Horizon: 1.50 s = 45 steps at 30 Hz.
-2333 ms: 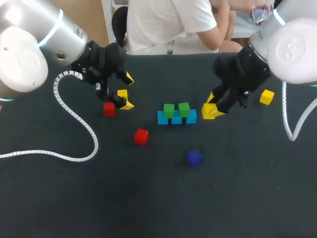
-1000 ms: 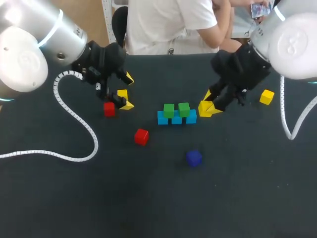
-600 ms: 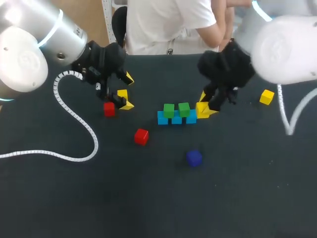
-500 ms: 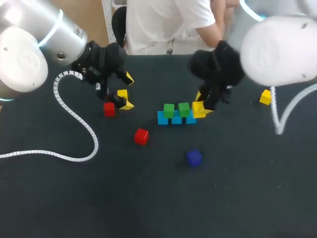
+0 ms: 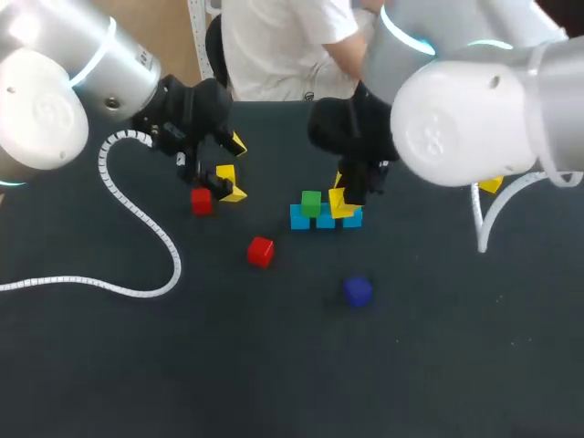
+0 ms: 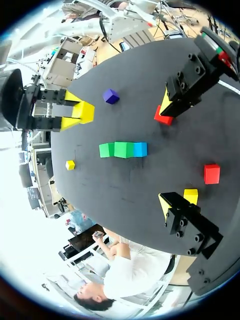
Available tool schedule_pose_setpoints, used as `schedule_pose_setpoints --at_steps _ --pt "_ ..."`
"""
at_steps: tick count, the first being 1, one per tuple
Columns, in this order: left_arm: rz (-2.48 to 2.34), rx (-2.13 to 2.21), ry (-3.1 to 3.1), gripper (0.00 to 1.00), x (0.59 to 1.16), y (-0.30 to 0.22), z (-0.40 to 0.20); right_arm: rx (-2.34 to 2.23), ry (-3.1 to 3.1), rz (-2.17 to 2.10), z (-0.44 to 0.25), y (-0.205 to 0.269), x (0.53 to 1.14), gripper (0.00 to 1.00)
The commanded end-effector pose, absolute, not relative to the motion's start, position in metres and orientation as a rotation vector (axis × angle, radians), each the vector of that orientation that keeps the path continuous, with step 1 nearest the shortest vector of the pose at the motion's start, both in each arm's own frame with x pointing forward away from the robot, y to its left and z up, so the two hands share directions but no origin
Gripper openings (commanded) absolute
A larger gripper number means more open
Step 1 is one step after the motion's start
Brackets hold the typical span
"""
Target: Place the blue cubes, place green cubes on the blue cubes, place the yellow cubes on the green cubes, then place the red cubes on the yellow cubes, and place purple cube on the red cubes.
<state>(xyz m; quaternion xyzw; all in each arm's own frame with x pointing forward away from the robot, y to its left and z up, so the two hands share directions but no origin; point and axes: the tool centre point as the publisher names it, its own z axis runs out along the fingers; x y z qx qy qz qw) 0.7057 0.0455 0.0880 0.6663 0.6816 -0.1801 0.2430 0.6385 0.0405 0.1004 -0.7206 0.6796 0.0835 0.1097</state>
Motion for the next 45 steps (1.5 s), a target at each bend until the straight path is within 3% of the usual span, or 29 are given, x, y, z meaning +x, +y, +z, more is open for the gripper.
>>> schedule_pose_setpoints --at_steps 1,45 --pt "-0.494 1.822 1.86 1.0 0.706 0.046 0.088 -2.129 2.0 0.263 0.092 0.048 0.65 0.0" --pt "-0.494 1.822 1.86 1.0 0.706 0.046 0.088 -2.031 2.072 0.382 0.066 0.052 0.686 0.0"
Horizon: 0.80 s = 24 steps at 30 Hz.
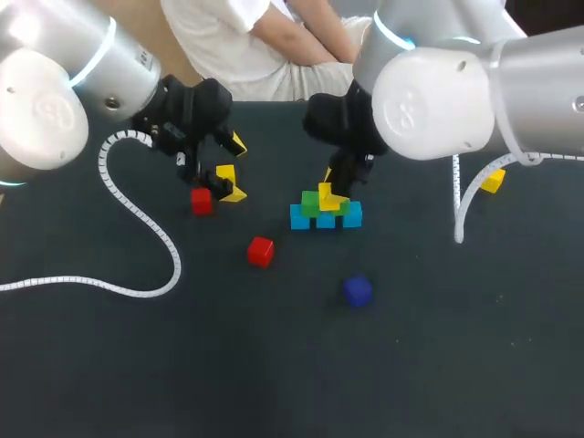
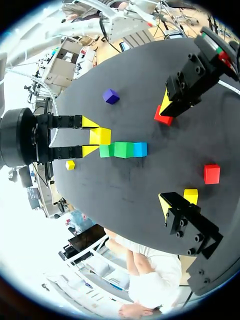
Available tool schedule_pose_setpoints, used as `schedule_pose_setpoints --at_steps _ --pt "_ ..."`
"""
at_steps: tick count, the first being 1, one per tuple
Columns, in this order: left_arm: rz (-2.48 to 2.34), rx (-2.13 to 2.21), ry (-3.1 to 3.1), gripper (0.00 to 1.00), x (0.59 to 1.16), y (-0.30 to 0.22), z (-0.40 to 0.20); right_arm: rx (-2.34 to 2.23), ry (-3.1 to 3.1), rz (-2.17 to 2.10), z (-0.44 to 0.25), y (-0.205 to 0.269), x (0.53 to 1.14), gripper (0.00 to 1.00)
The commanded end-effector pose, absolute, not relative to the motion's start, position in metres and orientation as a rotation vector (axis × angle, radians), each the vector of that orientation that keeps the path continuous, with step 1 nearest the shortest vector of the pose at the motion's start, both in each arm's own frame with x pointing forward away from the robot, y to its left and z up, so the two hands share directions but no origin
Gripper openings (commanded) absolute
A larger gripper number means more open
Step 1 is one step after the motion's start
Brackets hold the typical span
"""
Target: Place the blue cubes, place green cubes on the blue cubes, place the yellow cubes on the green cubes, then place the red cubes on the yellow cubes, and place purple cube on the red cubes.
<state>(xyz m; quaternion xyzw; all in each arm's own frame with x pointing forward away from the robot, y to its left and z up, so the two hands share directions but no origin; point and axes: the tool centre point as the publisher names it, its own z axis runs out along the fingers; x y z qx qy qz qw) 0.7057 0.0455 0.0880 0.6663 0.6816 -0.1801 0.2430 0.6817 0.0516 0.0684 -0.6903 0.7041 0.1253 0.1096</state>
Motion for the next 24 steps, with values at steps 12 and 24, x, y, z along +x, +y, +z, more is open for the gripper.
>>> schedule_pose_setpoints --at_steps 12,24 --pt "-0.494 1.822 1.86 1.0 0.706 0.046 0.088 -2.031 2.071 0.389 0.063 0.055 0.697 0.0" --pt "-0.494 1.822 1.86 1.0 0.706 0.046 0.088 -2.029 2.075 0.381 0.063 0.055 0.702 0.0"
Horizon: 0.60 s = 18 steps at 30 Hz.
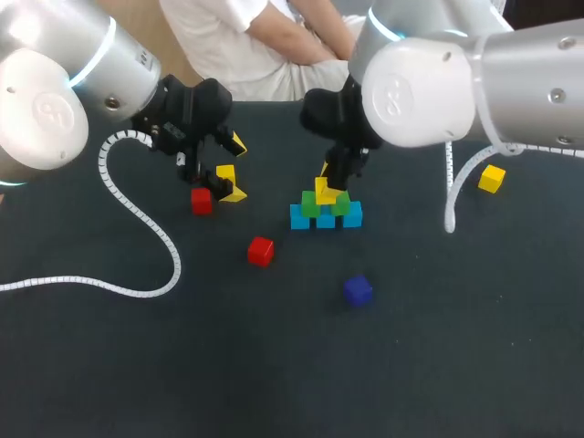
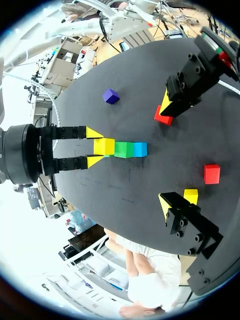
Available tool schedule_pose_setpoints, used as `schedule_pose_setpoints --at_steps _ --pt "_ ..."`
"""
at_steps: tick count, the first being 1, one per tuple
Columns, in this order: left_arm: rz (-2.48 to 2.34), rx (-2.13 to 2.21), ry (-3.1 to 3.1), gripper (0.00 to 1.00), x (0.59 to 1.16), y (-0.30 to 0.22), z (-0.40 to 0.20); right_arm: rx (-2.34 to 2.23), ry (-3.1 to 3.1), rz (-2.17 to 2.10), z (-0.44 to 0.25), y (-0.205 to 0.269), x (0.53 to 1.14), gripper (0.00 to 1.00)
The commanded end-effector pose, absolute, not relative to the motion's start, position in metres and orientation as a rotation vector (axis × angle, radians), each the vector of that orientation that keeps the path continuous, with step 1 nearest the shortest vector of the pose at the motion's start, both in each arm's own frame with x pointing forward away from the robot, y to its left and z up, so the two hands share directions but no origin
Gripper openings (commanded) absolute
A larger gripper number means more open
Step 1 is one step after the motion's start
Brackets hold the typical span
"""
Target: Place the blue cubes, place green cubes on the blue cubes, place the yellow cubes on the green cubes, then place the red cubes on the yellow cubes, and place purple cube on the red cubes.
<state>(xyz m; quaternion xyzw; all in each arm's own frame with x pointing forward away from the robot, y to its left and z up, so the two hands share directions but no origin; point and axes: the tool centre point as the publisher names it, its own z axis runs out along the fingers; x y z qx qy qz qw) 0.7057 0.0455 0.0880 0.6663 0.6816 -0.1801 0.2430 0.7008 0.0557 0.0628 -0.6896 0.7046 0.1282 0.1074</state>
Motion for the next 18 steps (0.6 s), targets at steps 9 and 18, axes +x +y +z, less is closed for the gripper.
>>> schedule_pose_setpoints --at_steps 9,18 --pt "-0.494 1.822 1.86 1.0 0.7059 0.0462 0.088 -2.032 2.083 0.379 0.0596 0.0545 0.7013 0.0" --pt "-0.494 1.822 1.86 1.0 0.7059 0.0462 0.088 -2.036 2.081 0.384 0.0578 0.057 0.7011 0.0"
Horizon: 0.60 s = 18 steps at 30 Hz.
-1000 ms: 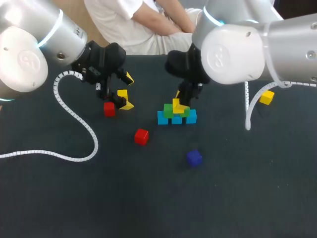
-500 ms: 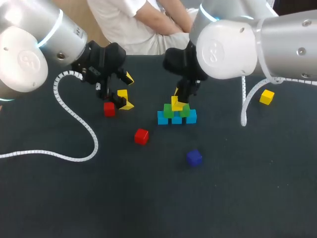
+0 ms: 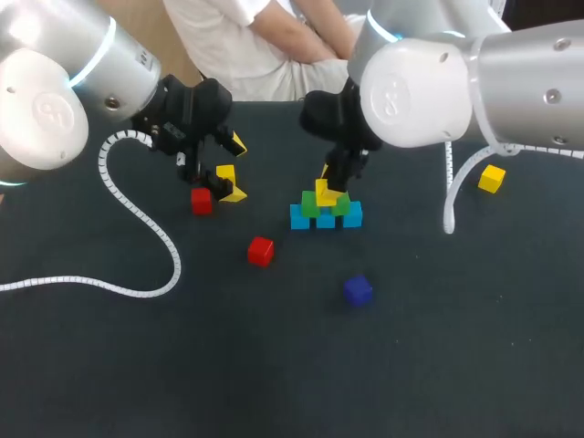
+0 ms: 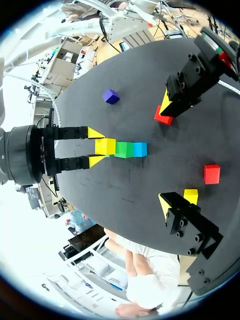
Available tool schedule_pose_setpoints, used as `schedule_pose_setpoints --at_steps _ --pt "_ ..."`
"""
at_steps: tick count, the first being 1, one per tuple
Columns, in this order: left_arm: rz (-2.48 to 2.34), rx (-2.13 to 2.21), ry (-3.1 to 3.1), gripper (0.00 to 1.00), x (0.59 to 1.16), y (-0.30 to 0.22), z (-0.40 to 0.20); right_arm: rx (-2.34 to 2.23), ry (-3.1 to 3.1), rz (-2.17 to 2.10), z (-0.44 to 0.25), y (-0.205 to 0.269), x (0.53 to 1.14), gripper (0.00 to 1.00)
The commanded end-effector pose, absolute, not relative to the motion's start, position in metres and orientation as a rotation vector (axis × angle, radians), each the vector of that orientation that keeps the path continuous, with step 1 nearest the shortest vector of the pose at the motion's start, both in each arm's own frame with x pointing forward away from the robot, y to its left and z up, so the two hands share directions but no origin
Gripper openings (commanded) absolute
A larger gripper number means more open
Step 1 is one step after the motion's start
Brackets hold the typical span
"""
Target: Place the blue cubes, place green cubes on the blue cubes, place the yellow cubes on the green cubes, then place the red cubes on the yellow cubes, and place purple cube on the red cubes.
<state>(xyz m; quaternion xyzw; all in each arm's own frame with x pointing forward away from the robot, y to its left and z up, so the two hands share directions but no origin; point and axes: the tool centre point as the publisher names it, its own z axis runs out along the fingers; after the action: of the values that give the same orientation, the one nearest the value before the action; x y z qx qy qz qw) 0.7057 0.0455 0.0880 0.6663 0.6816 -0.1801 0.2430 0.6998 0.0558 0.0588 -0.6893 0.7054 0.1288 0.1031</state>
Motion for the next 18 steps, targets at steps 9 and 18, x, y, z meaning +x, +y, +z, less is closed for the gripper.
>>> schedule_pose_setpoints --at_steps 9,18 --pt "-0.494 1.822 1.86 1.0 0.7059 0.0462 0.088 -2.031 2.08 0.378 0.0576 0.0561 0.7052 0.0" --pt "-0.494 1.822 1.86 1.0 0.7059 0.0462 0.088 -2.03 2.081 0.373 0.0568 0.055 0.7098 0.0"
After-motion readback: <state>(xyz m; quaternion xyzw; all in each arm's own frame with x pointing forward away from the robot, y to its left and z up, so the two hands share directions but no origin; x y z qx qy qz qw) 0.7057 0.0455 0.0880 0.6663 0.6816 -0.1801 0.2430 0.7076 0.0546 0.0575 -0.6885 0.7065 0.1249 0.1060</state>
